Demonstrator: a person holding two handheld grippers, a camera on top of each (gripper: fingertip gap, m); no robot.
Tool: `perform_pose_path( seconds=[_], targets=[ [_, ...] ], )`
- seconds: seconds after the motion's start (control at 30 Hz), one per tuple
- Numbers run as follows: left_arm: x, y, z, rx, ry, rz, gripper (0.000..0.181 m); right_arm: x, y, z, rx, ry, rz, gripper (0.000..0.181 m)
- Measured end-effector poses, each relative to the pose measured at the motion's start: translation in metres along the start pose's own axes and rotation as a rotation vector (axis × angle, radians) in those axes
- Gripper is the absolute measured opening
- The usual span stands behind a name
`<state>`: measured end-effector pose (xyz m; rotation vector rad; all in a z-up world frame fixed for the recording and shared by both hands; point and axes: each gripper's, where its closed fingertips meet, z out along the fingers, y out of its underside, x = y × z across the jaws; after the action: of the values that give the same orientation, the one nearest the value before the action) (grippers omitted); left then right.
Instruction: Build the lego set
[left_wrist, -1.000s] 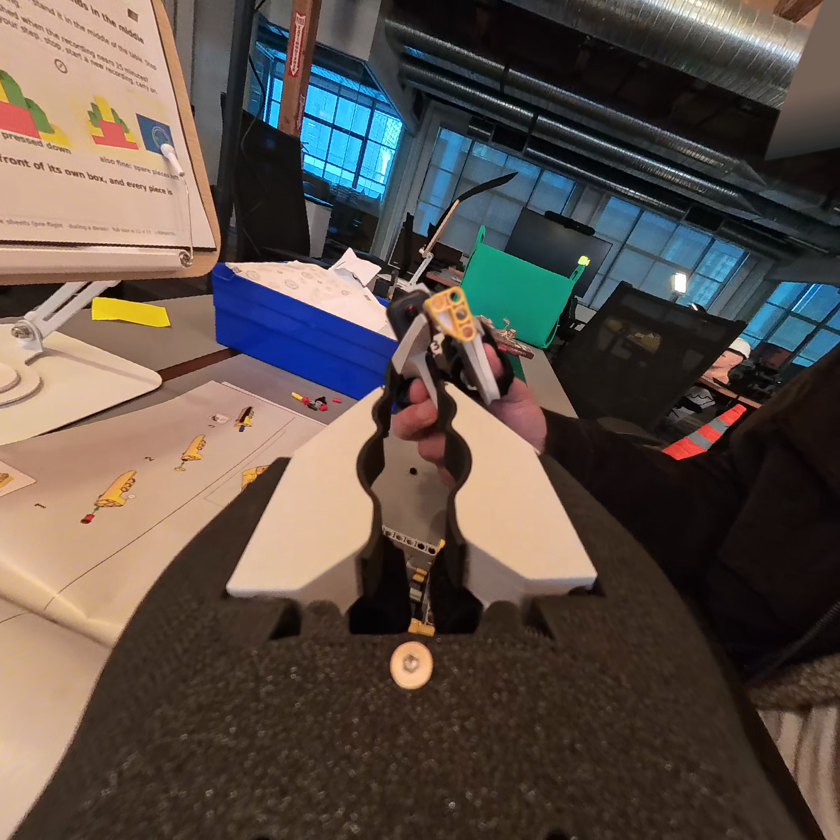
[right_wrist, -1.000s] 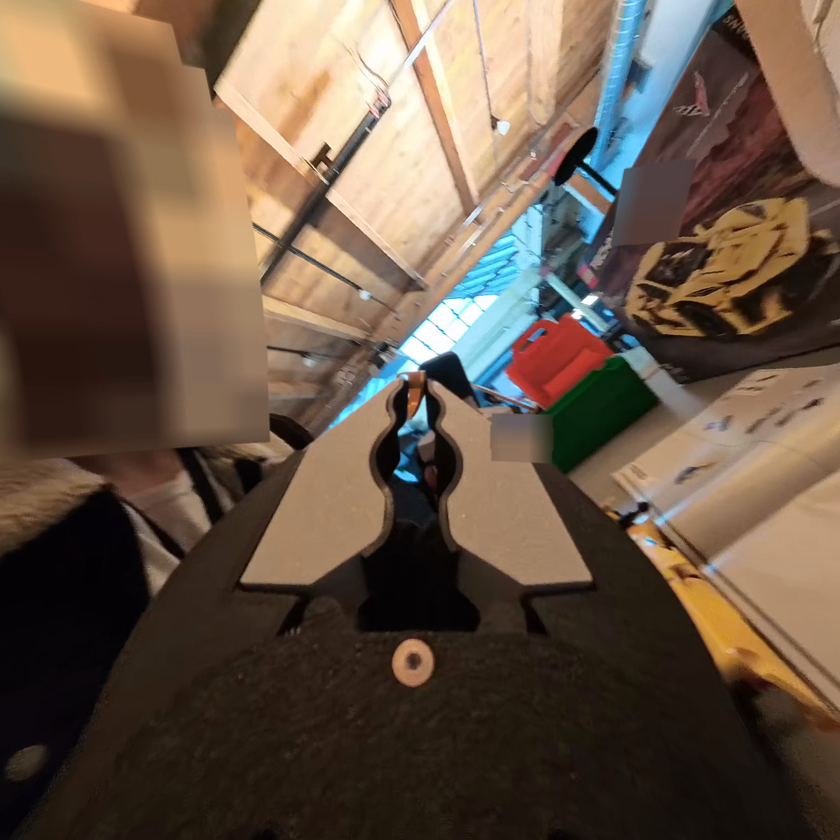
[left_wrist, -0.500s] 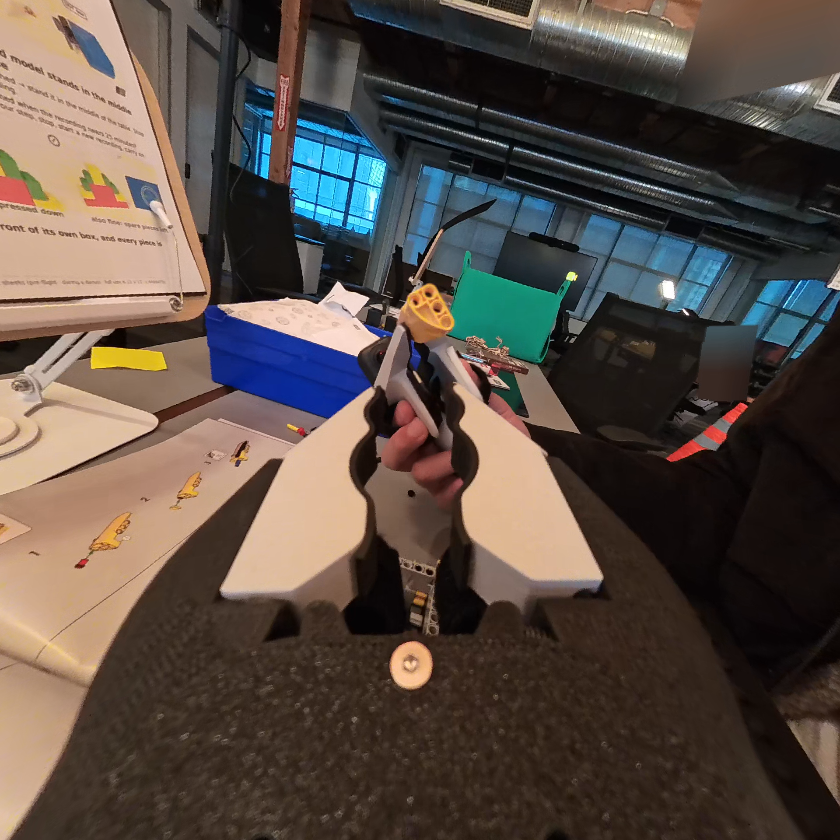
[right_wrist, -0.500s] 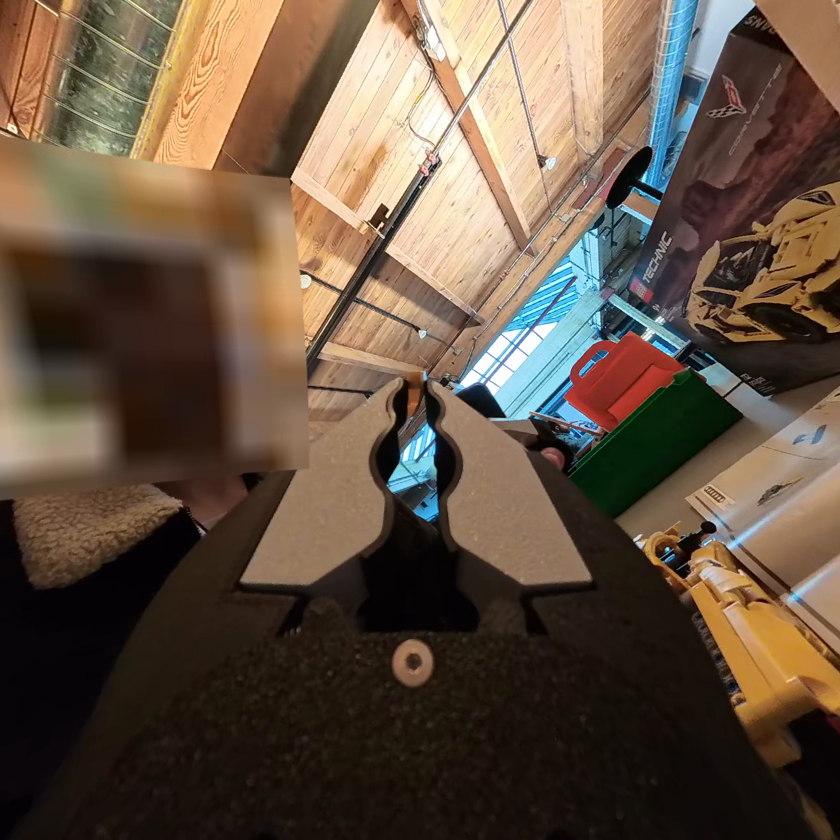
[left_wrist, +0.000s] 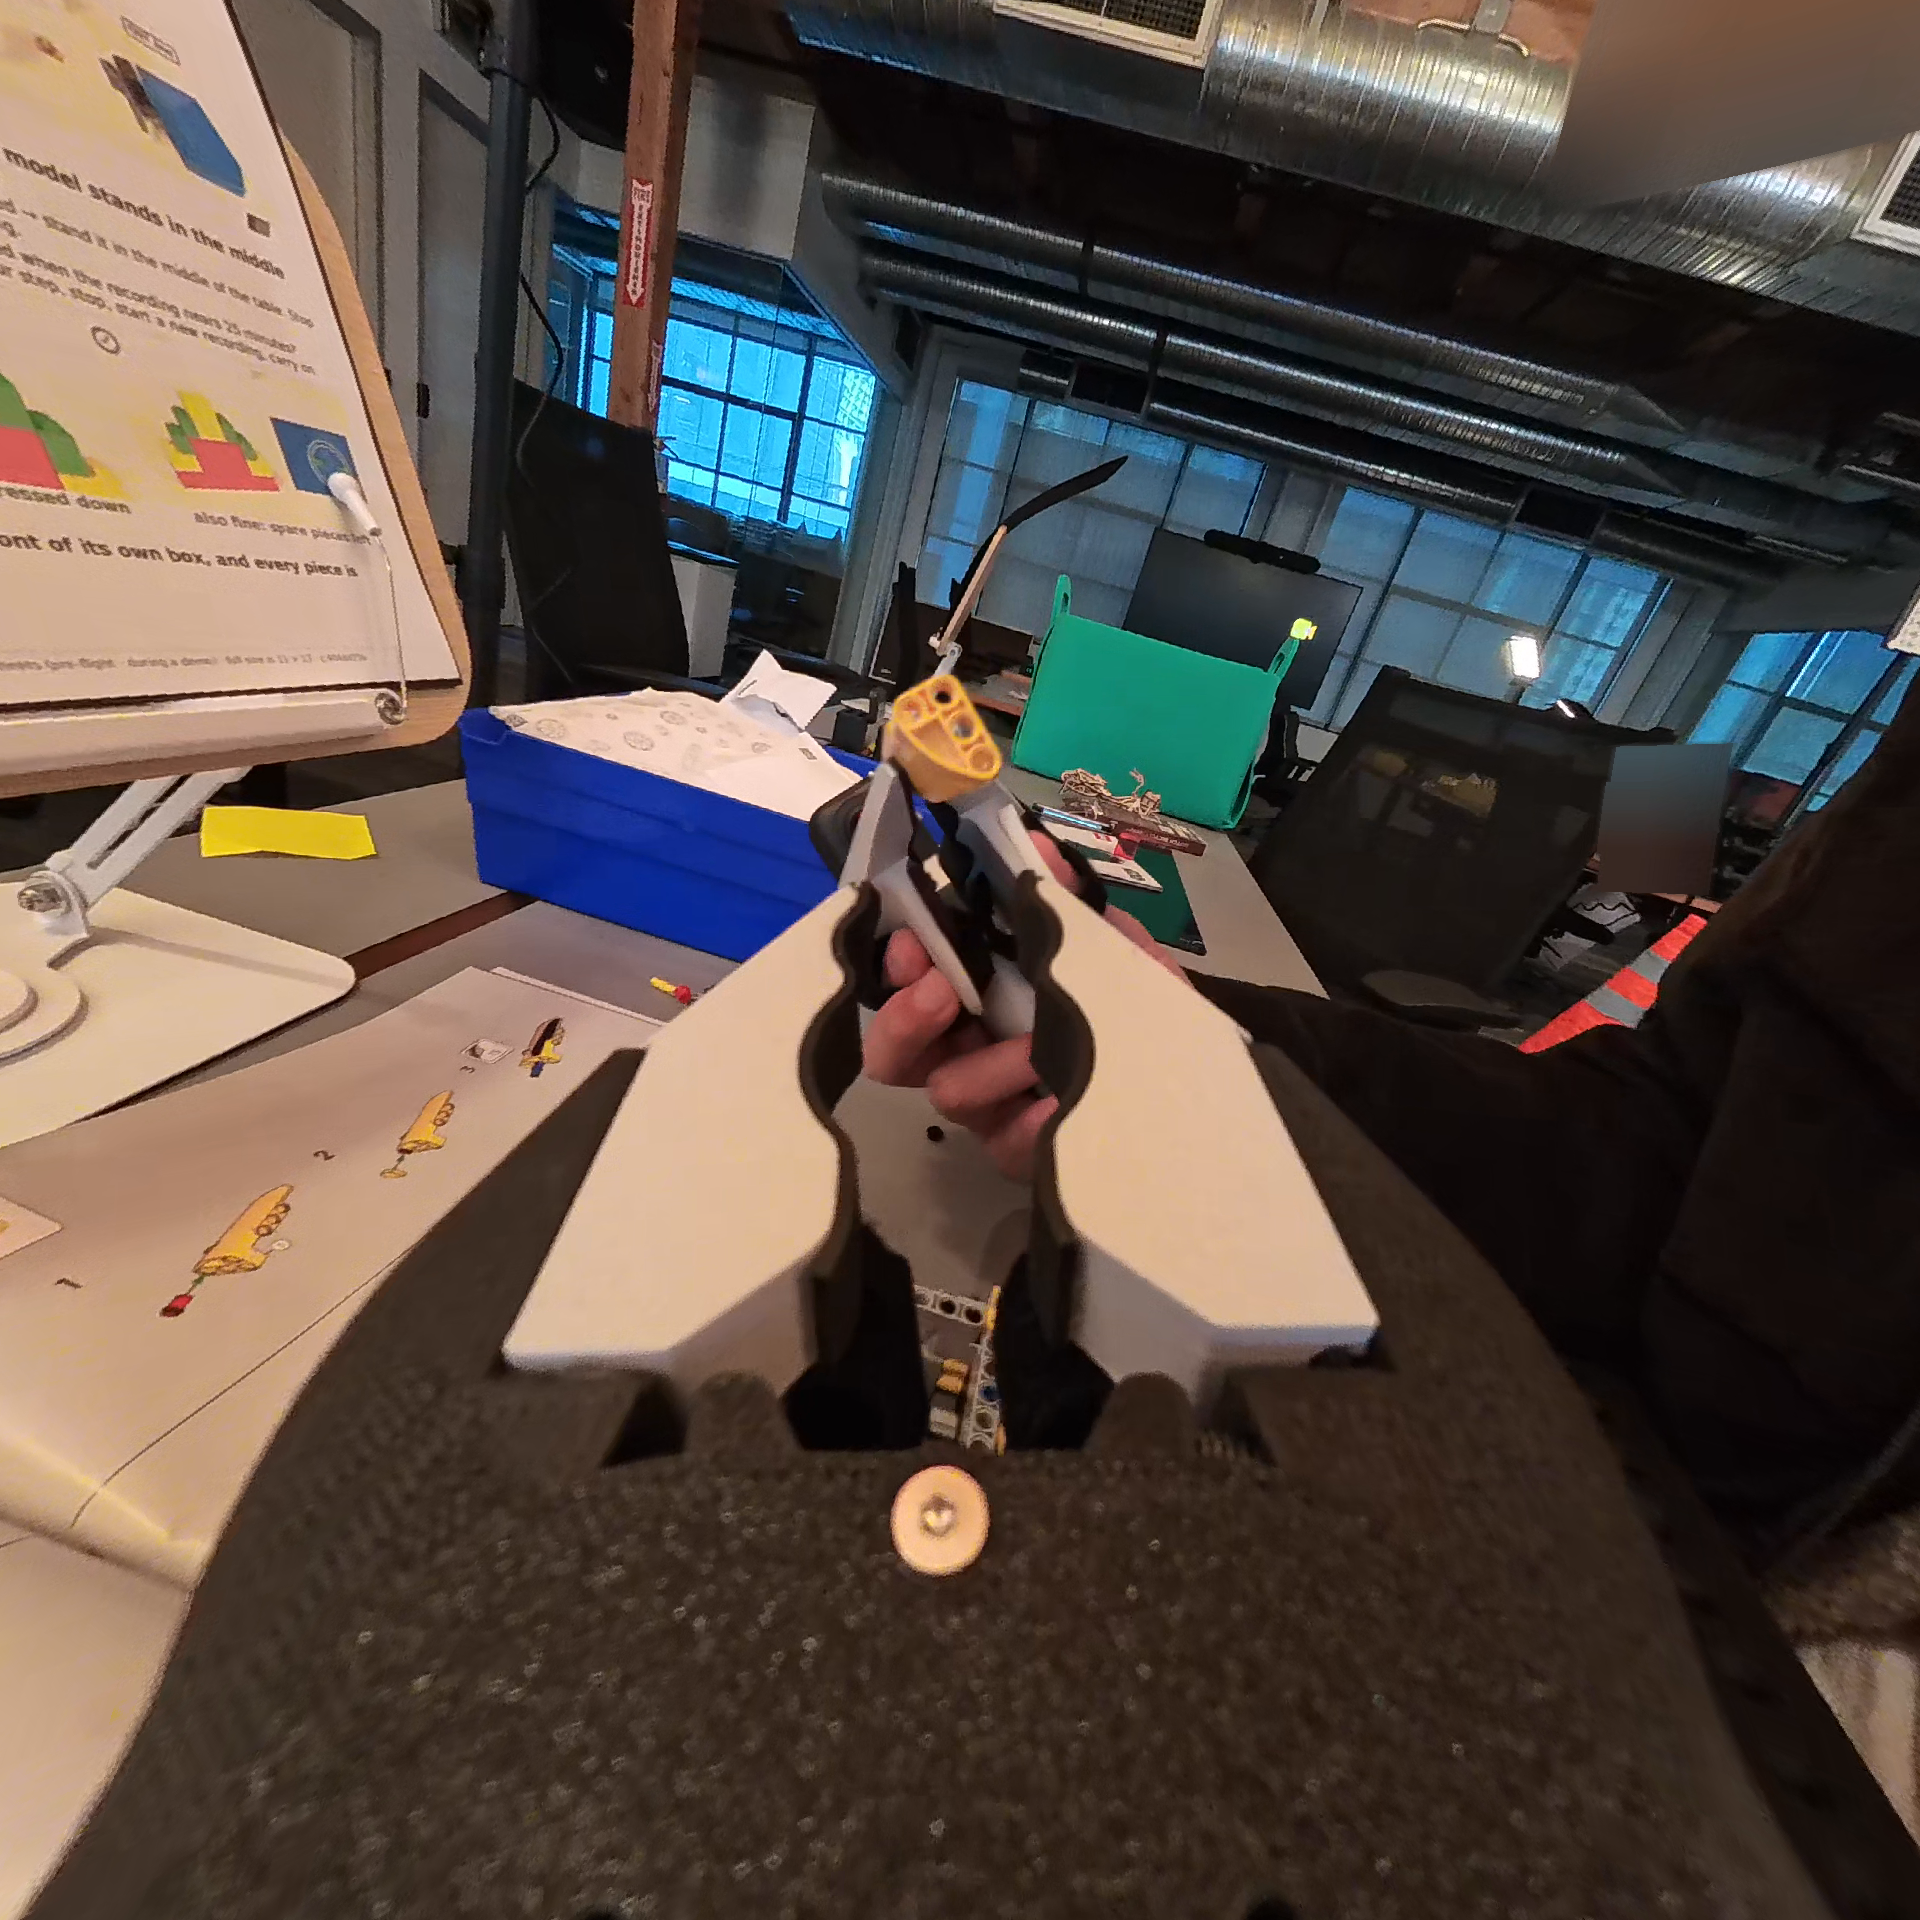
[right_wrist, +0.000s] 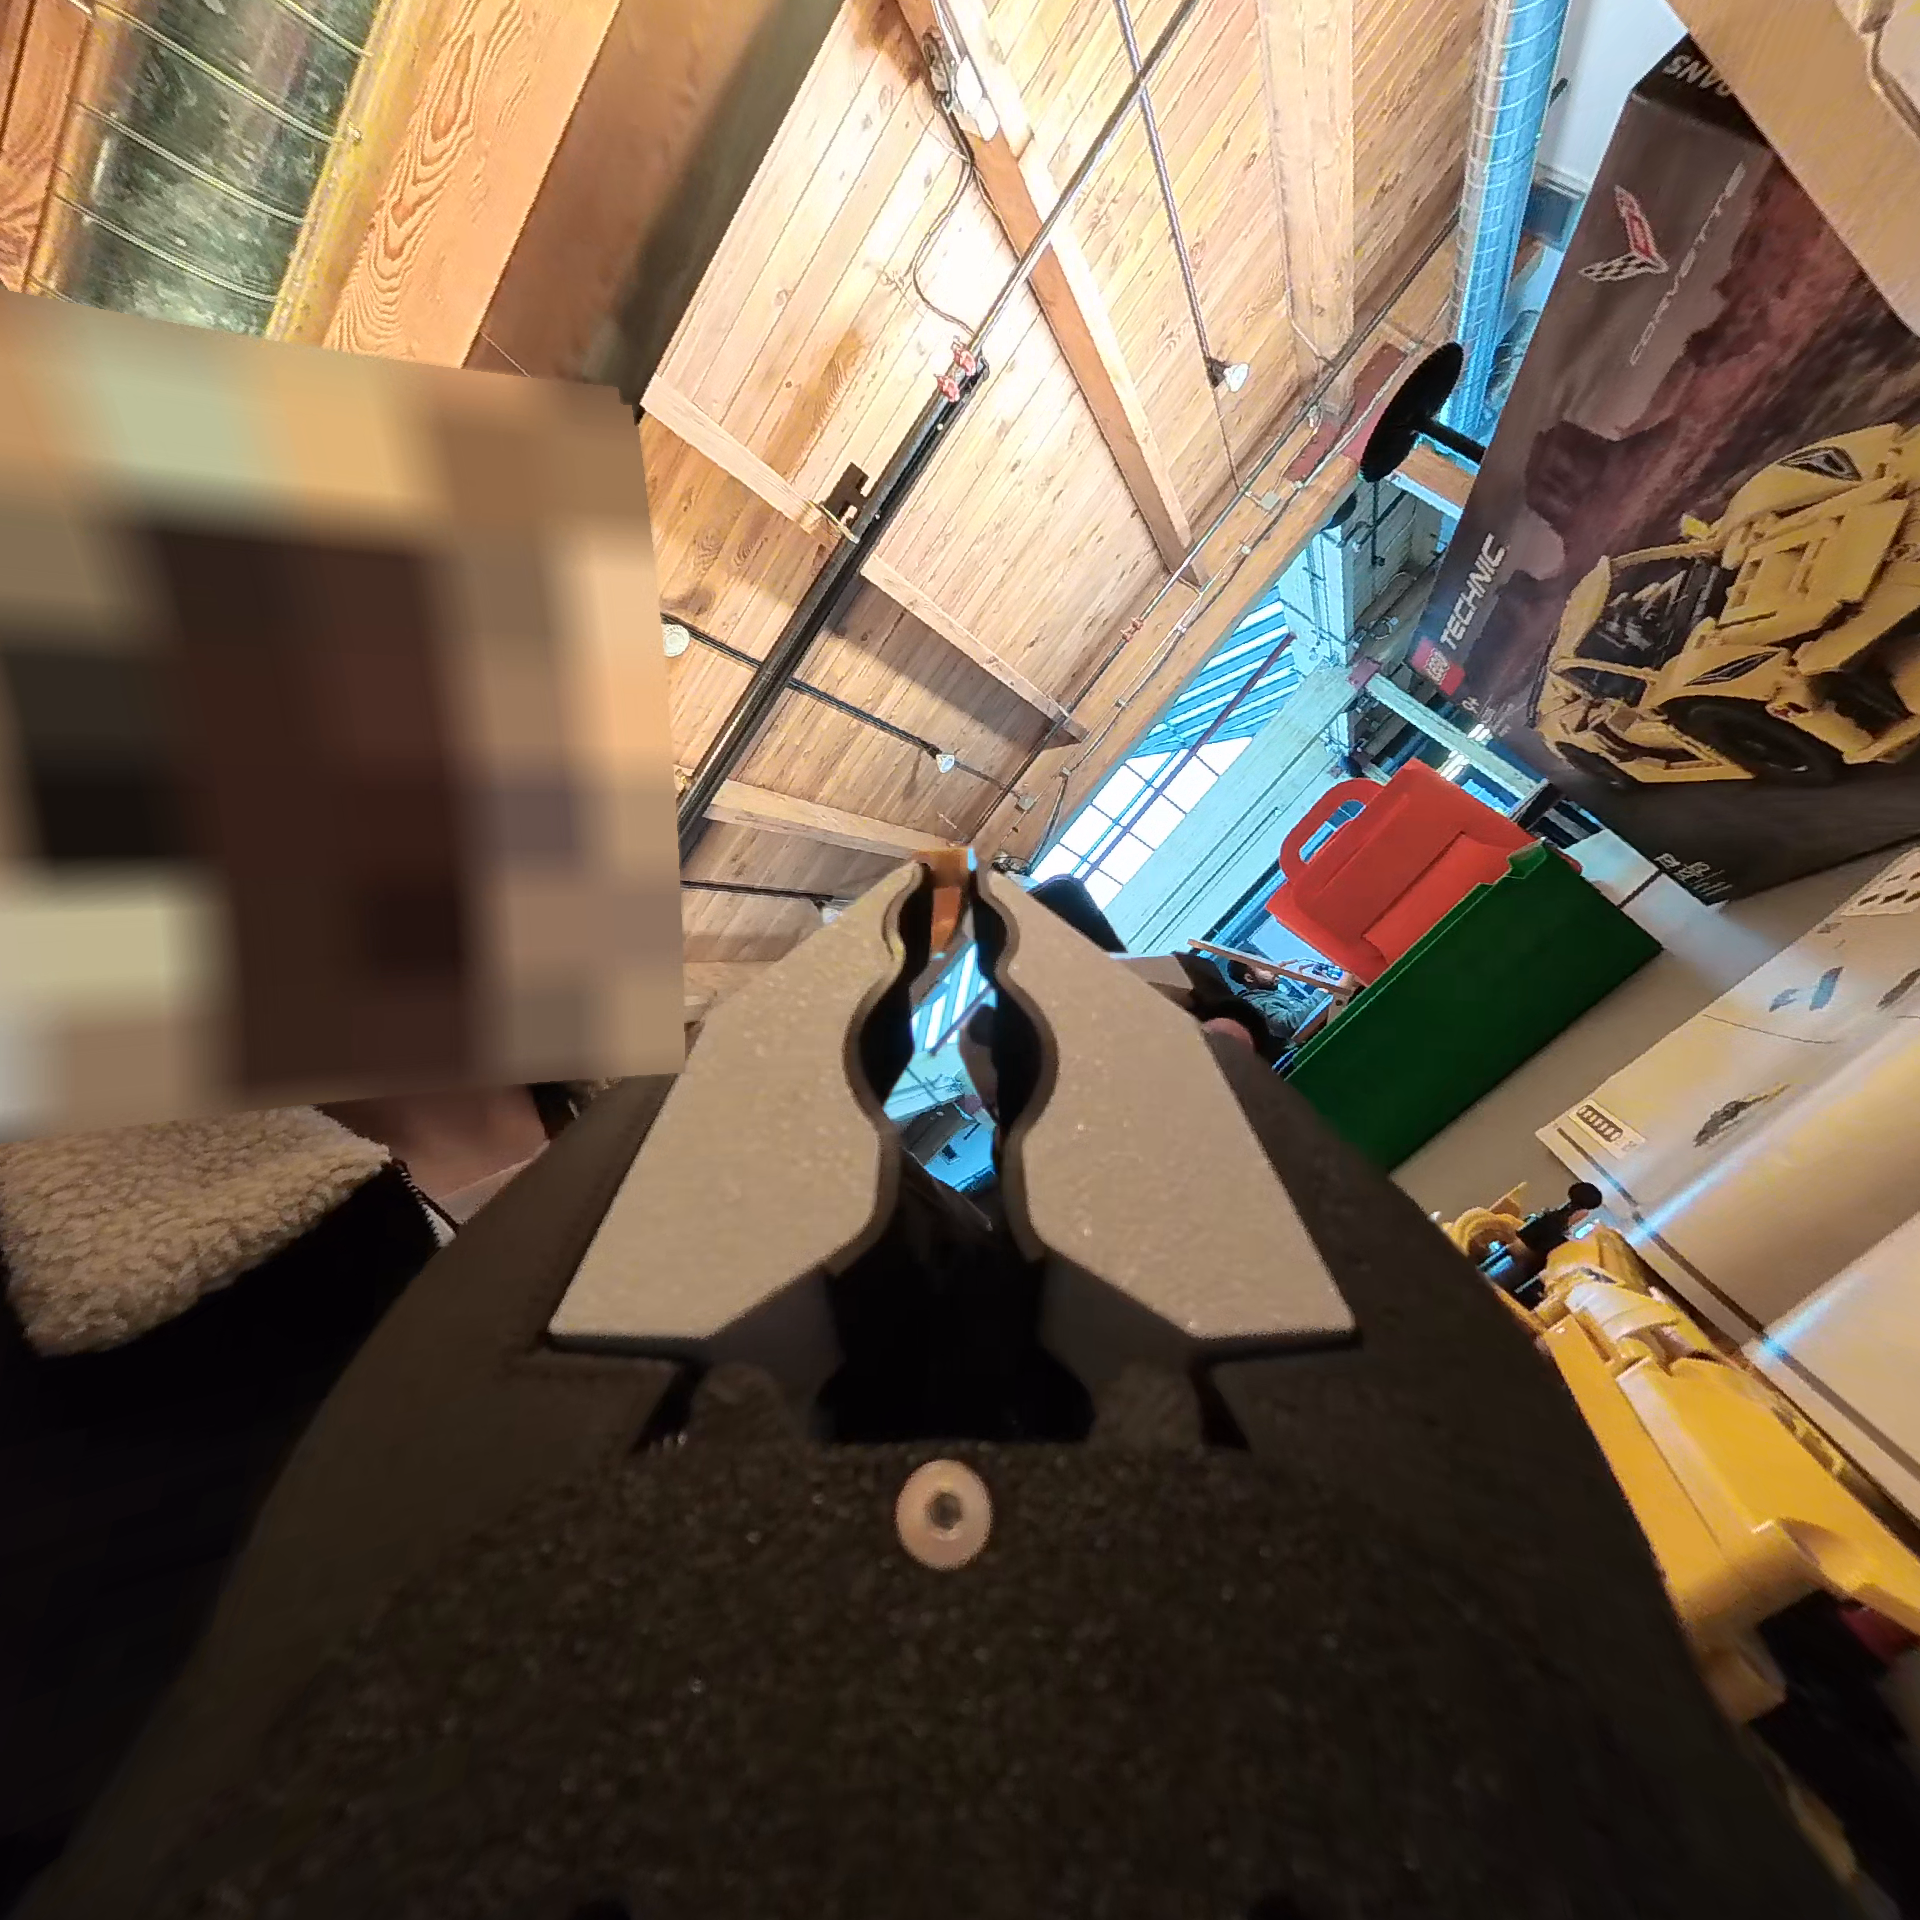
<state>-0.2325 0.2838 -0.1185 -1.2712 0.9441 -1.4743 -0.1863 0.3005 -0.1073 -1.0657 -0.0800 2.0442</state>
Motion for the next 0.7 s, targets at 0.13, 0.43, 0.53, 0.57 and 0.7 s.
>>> perform_pose_path(
  seconds=[0.13,0.43,0.53,0.57,0.7],
  targets=[
    [0.002,-0.001,0.001,0.004,0.006,-0.008,0.027,0.009,0.009,0.002,-0.056,0.073,-0.049,0.007],
    [-0.002,-0.008,-0.003,0.037,-0.016,-0.012,0.016,0.014,0.031,0.013,-0.213,0.180,-0.289,0.006],
    [-0.001,-0.013,-0.006,0.058,-0.006,-0.014,0.015,0.014,0.038,0.015,-0.254,0.179,-0.321,0.006],
    [0.000,-0.016,-0.007,0.069,-0.003,-0.016,0.015,0.014,0.042,0.017,-0.277,0.181,-0.334,0.006],
    [0.001,-0.020,-0.009,0.089,0.027,-0.064,0.015,0.022,0.063,0.020,-0.400,0.225,-0.423,0.006]
  ],
)
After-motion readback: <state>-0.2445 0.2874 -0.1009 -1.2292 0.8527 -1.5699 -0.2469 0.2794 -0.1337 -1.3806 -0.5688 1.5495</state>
